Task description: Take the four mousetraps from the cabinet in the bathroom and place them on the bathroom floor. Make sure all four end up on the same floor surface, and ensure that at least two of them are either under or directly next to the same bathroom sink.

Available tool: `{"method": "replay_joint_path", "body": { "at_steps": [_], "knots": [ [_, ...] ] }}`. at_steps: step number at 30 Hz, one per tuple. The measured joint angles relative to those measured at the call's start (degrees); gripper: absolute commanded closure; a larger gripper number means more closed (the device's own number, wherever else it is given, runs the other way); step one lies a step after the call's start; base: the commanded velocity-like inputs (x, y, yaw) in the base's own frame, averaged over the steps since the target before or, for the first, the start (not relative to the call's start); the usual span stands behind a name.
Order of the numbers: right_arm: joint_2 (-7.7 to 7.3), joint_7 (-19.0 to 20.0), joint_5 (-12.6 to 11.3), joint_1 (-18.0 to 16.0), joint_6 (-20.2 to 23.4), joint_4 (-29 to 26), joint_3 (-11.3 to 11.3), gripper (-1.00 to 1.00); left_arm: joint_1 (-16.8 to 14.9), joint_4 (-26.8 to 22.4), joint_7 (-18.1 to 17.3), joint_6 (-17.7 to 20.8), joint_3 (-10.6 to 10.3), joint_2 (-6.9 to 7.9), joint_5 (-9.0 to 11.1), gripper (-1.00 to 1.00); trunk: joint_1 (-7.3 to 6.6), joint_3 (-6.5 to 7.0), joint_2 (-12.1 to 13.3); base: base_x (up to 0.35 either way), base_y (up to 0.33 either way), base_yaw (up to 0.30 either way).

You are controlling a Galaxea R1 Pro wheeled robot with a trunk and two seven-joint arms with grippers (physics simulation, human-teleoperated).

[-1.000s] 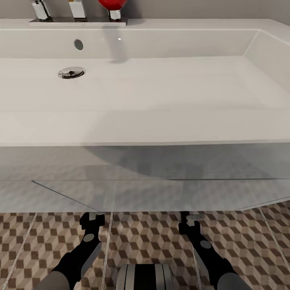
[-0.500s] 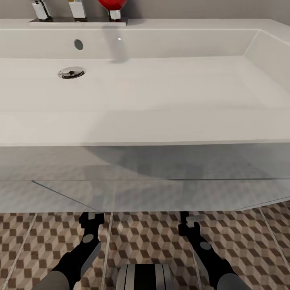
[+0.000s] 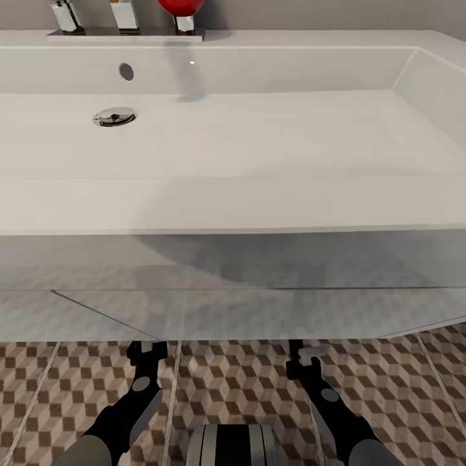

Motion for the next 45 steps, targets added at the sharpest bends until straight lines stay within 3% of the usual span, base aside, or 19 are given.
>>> {"method": "replay_joint_path", "body": {
  "at_steps": [12,23,35,45],
  "knots": [
    [-0.01,-0.2,-0.1,0.0,-0.2,0.0,-0.1,1.0,0.0,0.1,-0.1,-0.1,0.0,-0.02,0.0,1.0,0.0,0.0,0.0,0.0,0.0,0.0],
    [0.0,-0.6,-0.1,0.0,-0.1,0.4,0.0,1.0,-0.1,3.2,-0.1,-1.9,0.0,0.08,-0.1,1.0,0.0,0.0,0.0,0.0,0.0,0.0],
    [0.42,-0.7,0.7,0.0,0.1,1.4,0.0,1.0,-2.0,5.1,-0.1,-1.3,0.0,0.14,0.2,1.0,0.0,0.0,0.0,0.0,0.0,0.0],
    [2.19,-8.9,4.7,-1.4,0.4,3.5,0.0,1.0,-2.5,5.9,-0.1,-0.9,0.0,0.04,0.3,1.0,0.0,0.0,0.0,0.0,0.0,0.0]
  ]
}}
